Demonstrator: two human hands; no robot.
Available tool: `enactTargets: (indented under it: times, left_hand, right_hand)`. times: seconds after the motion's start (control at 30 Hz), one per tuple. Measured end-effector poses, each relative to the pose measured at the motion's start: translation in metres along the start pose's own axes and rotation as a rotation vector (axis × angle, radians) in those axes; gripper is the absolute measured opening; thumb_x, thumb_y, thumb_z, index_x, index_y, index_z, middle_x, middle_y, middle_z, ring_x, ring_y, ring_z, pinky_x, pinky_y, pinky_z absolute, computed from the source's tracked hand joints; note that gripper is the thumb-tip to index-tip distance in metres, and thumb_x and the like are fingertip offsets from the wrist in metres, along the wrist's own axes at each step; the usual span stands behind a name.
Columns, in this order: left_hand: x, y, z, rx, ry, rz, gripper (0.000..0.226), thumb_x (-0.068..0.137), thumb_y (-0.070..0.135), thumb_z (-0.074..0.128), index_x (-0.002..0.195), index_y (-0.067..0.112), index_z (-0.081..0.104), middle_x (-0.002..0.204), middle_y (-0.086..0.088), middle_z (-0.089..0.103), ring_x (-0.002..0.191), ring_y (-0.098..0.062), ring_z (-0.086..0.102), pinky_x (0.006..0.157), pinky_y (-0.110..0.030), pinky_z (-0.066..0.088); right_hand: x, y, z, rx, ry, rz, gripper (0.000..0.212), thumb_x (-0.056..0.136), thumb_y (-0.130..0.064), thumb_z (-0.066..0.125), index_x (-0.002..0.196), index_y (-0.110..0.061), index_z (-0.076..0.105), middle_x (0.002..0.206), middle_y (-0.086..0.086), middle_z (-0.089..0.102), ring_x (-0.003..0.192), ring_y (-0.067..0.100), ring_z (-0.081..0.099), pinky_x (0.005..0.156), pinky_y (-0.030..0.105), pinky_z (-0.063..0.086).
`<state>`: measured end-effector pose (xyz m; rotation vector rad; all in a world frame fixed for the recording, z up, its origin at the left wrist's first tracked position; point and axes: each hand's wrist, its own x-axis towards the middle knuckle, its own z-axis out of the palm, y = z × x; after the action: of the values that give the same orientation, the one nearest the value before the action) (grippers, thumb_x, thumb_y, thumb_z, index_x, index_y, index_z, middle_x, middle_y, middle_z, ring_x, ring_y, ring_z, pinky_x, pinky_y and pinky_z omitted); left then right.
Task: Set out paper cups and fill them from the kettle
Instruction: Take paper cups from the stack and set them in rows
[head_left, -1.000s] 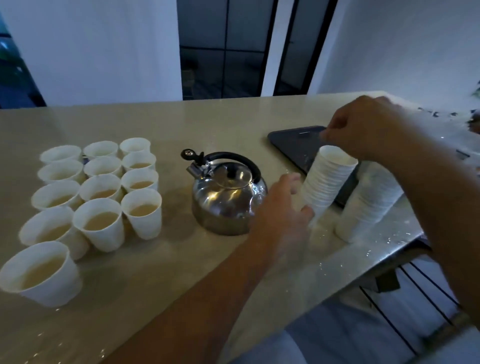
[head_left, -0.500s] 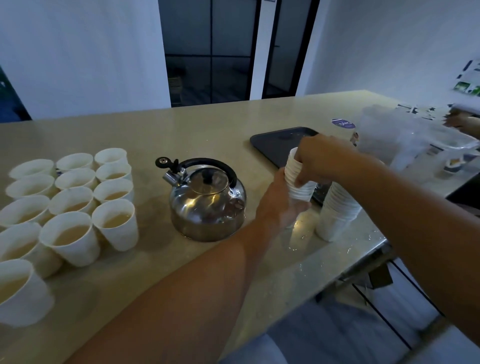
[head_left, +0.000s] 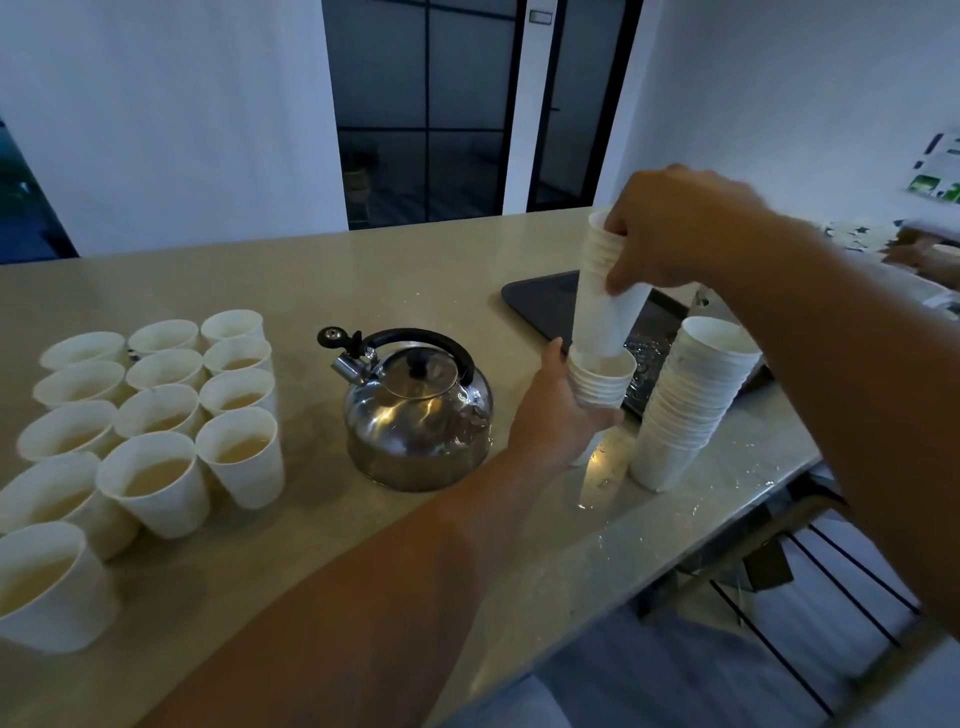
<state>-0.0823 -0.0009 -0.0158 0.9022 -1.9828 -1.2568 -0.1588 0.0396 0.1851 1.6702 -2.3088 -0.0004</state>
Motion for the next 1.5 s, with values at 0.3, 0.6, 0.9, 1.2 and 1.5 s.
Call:
enactTargets:
  times: [0.3, 0.6, 0.9, 1.2, 1.5]
  left_hand:
    - [-0.058, 0.014, -0.099, -0.325, 0.300, 0.095, 0.112, 0.066, 0.042, 0.089, 0.149, 0.045, 0.014, 0.134, 0.014, 0.044, 0.115, 0.006, 0.051, 0.094, -0.025, 0.049]
    - [-0.187, -0.067, -0.187, -0.084, 0.476, 0.046, 0.092, 0.070, 0.030, 0.087, 0.142, 0.048, 0.033, 0.128, 0.038, 0.050, 0.120, 0.006, 0.053, 0.093, -0.024, 0.051]
    - [-0.245, -0.095, -0.227, 0.018, 0.597, -0.170, 0.083, 0.069, 0.036, 0.087, 0.137, 0.043, 0.038, 0.118, 0.025, 0.056, 0.100, 0.014, 0.053, 0.065, -0.006, 0.047]
    - [-0.256, -0.097, -0.232, -0.076, 0.591, -0.222, 0.071, 0.074, 0.039, 0.083, 0.130, 0.045, 0.039, 0.113, 0.020, 0.058, 0.095, 0.008, 0.058, 0.063, -0.012, 0.052]
    - [-0.259, -0.089, -0.226, -0.150, 0.555, -0.096, 0.083, 0.077, 0.020, 0.083, 0.139, 0.043, 0.033, 0.116, 0.021, 0.057, 0.100, -0.003, 0.062, 0.072, -0.022, 0.057]
  right_hand:
    - [-0.032, -0.080, -0.027, 0.105, 0.120, -0.214, 0.029, 0.077, -0.039, 0.077, 0.075, -0.022, 0.055, 0.072, -0.004, 0.052, 0.065, 0.016, 0.052, 0.058, 0.028, 0.038]
    - [-0.086, -0.199, 0.060, 0.702, -0.279, -0.572, 0.021, 0.082, -0.039, 0.076, 0.077, -0.023, 0.065, 0.070, -0.008, 0.061, 0.062, 0.005, 0.053, 0.055, 0.020, 0.038]
    - [-0.091, -0.259, 0.068, 0.802, -0.341, -0.689, 0.013, 0.098, -0.026, 0.059, 0.102, -0.030, 0.070, 0.085, -0.022, 0.061, 0.082, -0.004, 0.055, 0.069, 0.015, 0.041]
    - [-0.102, -0.283, 0.082, 0.767, -0.223, -0.725, 0.015, 0.102, -0.027, 0.049, 0.094, -0.036, 0.056, 0.087, -0.018, 0.060, 0.082, 0.003, 0.054, 0.072, 0.025, 0.046]
    - [-0.085, -0.268, 0.070, 0.814, -0.136, -0.689, 0.010, 0.100, -0.024, 0.055, 0.102, -0.030, 0.062, 0.085, -0.026, 0.055, 0.077, -0.014, 0.050, 0.063, 0.001, 0.034]
